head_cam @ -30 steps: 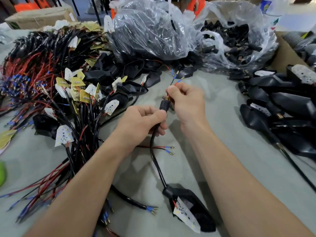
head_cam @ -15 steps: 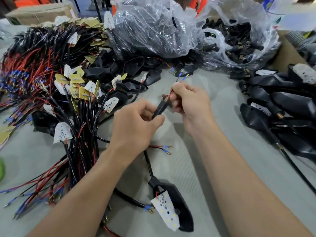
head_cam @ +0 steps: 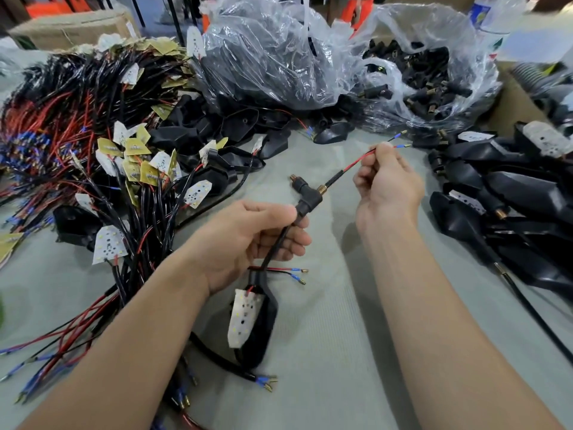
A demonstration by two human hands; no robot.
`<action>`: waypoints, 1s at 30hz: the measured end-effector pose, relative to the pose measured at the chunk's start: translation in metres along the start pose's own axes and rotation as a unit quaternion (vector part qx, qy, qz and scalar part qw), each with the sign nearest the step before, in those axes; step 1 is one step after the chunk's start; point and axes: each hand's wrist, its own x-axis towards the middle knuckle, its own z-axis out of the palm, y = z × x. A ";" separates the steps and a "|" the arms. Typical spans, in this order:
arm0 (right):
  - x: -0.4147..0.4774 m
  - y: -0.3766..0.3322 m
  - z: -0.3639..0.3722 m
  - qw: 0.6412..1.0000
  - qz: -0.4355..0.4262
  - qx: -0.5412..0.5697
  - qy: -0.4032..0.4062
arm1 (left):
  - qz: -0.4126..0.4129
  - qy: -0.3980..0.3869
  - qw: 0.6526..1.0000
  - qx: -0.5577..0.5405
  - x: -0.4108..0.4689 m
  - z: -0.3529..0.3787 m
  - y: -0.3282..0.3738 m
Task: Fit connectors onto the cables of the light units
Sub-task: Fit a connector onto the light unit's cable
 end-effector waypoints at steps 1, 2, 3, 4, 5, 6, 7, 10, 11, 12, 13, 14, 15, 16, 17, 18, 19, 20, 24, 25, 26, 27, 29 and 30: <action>0.003 -0.002 -0.002 1.000 -0.005 0.002 0.007 | -0.010 -0.009 1.000 0.011 0.000 0.000 -0.001; 0.006 -0.005 -0.005 1.000 -0.009 0.002 0.017 | -0.020 -0.014 1.000 0.020 -0.001 0.000 -0.001; 0.010 -0.008 -0.008 1.000 -0.013 0.001 0.028 | -0.026 -0.019 0.999 0.029 -0.002 0.000 -0.001; 0.014 -0.011 -0.012 0.999 -0.017 0.000 0.043 | -0.028 -0.025 0.999 0.039 -0.002 -0.001 -0.002; 0.018 -0.013 -0.016 0.998 -0.022 0.000 0.059 | -0.027 -0.030 0.998 0.047 -0.003 -0.002 -0.002; 0.022 -0.016 -0.019 0.997 -0.025 0.000 0.074 | -0.025 -0.033 0.998 0.049 -0.004 -0.003 -0.002; 0.024 -0.018 -0.022 0.996 -0.027 0.000 0.087 | -0.026 -0.028 0.998 0.048 -0.005 -0.003 -0.002; 0.027 -0.017 -0.022 0.996 -0.007 0.022 0.088 | -0.038 0.029 0.998 0.030 -0.002 -0.002 -0.001; 0.025 -0.015 -0.018 0.998 0.021 0.034 0.055 | -0.041 0.052 0.998 0.014 -0.002 -0.001 0.000; 0.021 -0.011 -0.014 0.998 0.064 0.022 -0.002 | -0.038 0.076 0.996 -0.002 -0.001 -0.001 0.000; 0.015 -0.008 -0.011 0.990 0.109 -0.030 -0.082 | -0.029 0.099 0.995 -0.011 0.000 -0.001 0.000; 0.007 -0.002 -0.007 0.968 0.146 -0.108 -0.172 | -0.016 0.120 0.993 -0.007 0.002 -0.001 0.000; -0.002 0.005 -0.005 0.934 0.162 -0.190 -0.254 | -0.004 0.137 0.991 0.007 0.002 0.000 0.000; -0.012 0.011 -0.003 0.898 0.160 -0.253 -0.323 | 0.006 0.150 0.988 0.023 0.003 0.001 0.000; -0.020 0.018 -0.001 0.870 0.151 -0.287 -0.371 | 0.015 0.160 0.986 0.034 0.004 0.002 0.000; -0.025 0.022 0.001 0.861 0.142 -0.294 -0.391 | 0.024 0.169 0.984 0.042 0.005 0.003 -0.001; -0.028 0.025 0.002 0.866 0.133 -0.285 -0.389 | 0.034 0.181 0.982 0.051 0.005 0.004 -0.001; -0.029 0.026 0.004 0.878 0.124 -0.269 -0.376 | 0.047 0.196 0.978 0.061 0.006 0.003 -0.002; -0.025 0.020 0.006 0.933 0.108 -0.207 -0.275 | 0.065 0.191 0.978 0.051 0.006 -0.005 -0.003; -0.024 0.019 0.006 0.941 0.106 -0.197 -0.255 | 0.059 0.178 0.980 0.063 0.006 -0.008 -0.003; -0.023 0.017 0.005 0.946 0.103 -0.191 -0.242 | 0.051 0.174 0.980 0.080 0.007 -0.010 -0.004; -0.022 0.016 0.004 0.948 0.099 -0.189 -0.236 | 0.044 0.184 0.978 0.082 0.007 -0.012 -0.004; -0.023 0.015 0.004 0.951 0.096 -0.181 -0.233 | 0.051 0.227 0.970 0.067 0.008 -0.012 -0.004; -0.022 0.014 0.004 0.952 0.095 -0.178 -0.231 | 0.062 0.244 0.966 0.066 0.008 -0.012 -0.004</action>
